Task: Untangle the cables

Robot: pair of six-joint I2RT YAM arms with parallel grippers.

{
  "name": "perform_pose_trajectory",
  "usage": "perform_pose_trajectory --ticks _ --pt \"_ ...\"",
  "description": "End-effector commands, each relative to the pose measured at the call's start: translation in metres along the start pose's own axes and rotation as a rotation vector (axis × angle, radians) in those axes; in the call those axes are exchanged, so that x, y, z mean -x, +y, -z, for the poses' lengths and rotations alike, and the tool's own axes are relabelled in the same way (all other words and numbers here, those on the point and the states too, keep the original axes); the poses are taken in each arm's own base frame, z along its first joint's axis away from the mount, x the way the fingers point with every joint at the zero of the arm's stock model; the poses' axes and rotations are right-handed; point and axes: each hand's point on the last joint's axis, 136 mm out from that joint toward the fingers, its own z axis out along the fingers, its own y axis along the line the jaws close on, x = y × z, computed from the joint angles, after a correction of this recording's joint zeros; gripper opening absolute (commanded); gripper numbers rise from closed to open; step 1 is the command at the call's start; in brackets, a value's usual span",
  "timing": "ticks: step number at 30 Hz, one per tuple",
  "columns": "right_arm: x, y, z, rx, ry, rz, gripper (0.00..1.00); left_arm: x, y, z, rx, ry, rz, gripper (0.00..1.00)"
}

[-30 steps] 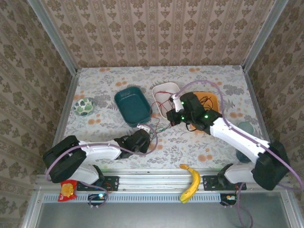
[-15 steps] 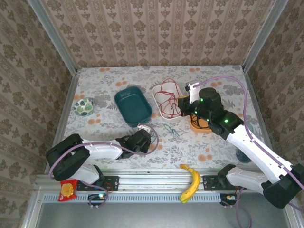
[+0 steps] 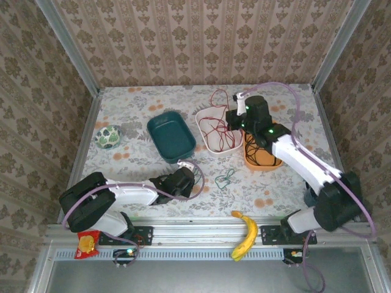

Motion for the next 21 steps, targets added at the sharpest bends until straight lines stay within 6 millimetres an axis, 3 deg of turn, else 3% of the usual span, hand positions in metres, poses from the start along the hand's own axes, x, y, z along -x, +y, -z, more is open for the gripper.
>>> perform_pose_trajectory --ticks 1,6,11,15,21 --pt "-0.026 -0.002 -0.037 0.017 0.105 -0.043 0.03 -0.015 0.000 0.005 -0.004 0.069 -0.045 0.00" --pt "-0.078 -0.021 -0.077 -0.061 0.279 -0.113 0.03 -0.007 0.000 0.012 -0.007 0.041 -0.044 0.00" --pt "-0.101 -0.038 -0.092 -0.158 0.379 -0.126 0.09 0.004 -0.003 0.020 -0.024 0.003 -0.047 0.00" --pt "-0.083 -0.037 -0.082 -0.168 0.329 -0.130 0.40 0.016 -0.004 0.028 -0.032 -0.039 -0.041 0.00" --pt "-0.043 -0.030 -0.036 -0.155 0.172 -0.133 0.52 0.038 -0.008 0.044 -0.078 -0.120 -0.021 0.00"
